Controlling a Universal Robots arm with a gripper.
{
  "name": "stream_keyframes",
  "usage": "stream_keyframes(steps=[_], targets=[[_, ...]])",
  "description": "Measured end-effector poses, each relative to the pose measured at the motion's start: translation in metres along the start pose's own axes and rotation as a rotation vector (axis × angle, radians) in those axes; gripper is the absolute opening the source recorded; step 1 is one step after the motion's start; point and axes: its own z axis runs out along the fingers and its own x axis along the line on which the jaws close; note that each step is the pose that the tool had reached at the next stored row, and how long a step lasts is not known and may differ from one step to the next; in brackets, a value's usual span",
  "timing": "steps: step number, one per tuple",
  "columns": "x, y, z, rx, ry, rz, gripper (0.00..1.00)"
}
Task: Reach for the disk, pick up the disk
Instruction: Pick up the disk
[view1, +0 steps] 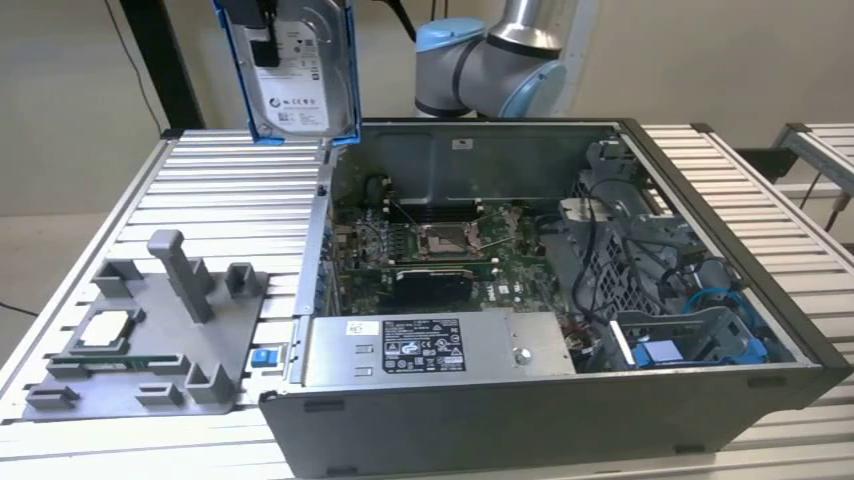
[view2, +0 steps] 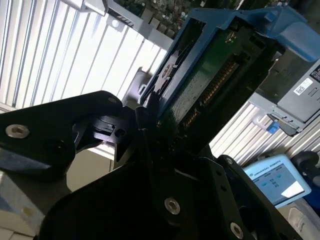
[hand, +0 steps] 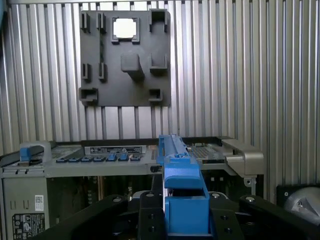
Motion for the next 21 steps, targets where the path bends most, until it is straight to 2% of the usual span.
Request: stream_keyframes(steps=[21], targets=[[-0.0030, -0.0554, -0.0007, 0.0001, -0.0001, 0.000, 0.00]])
